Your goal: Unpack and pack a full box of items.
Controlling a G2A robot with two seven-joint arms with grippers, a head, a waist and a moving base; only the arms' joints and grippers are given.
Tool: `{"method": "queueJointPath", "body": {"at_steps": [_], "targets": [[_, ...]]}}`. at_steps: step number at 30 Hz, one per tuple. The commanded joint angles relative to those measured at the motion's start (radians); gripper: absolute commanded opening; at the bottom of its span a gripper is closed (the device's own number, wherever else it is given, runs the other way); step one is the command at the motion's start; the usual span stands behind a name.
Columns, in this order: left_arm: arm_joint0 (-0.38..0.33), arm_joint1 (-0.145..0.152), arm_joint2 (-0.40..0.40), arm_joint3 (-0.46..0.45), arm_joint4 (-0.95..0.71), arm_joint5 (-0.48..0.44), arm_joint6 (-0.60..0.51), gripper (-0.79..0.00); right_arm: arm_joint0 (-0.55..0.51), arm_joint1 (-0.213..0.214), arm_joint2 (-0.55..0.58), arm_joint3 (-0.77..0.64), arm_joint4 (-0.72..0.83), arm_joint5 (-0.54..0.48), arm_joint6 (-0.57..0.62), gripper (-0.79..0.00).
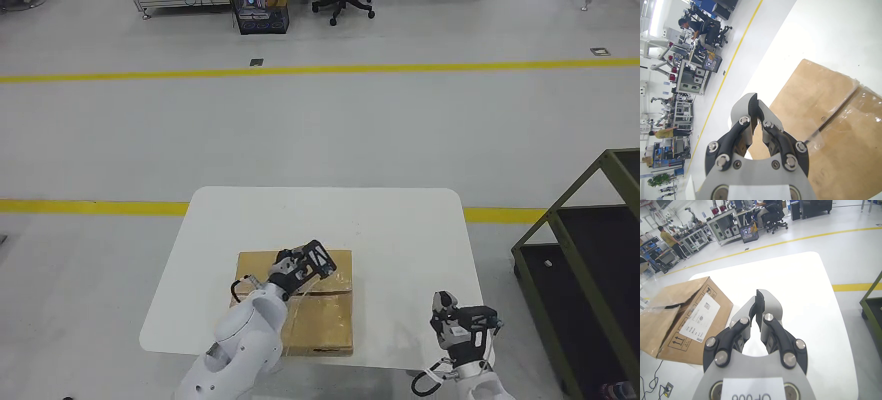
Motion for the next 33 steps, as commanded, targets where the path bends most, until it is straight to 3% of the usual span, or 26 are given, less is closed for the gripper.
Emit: {"method": "queueJointPath", "body": {"at_steps": [1,6,11,16,24,33], "targets": [[0.015,0.007,-0.042,-0.031,0.023,-0.017,-0.008,-0.785,0.009,-0.001,-0.005,-0.004,0.008,-0.016,0.0,-0.785],[0.06,0.029,-0.173,-0.098,0.09,-0.06,-0.014,-0.785,0.043,-0.002,-0.027,0.0,0.007,-0.048,0.0,-0.785],[0.095,0.049,-0.33,-0.123,0.149,-0.078,-0.006,-0.785,0.075,-0.005,-0.058,0.006,-0.008,-0.069,-0.001,-0.785],[0.129,0.063,-0.438,-0.126,0.214,-0.086,0.03,-0.785,0.099,-0.008,-0.084,0.018,-0.014,-0.075,0.0,-0.785],[0.154,0.073,-0.579,-0.081,0.205,-0.039,0.073,-0.785,0.115,-0.012,-0.108,0.034,-0.013,-0.072,0.0,-0.785],[0.134,0.083,-0.665,0.01,0.232,-0.029,0.106,-0.785,0.111,-0.013,-0.12,0.037,-0.012,-0.063,-0.001,-0.785]]}}
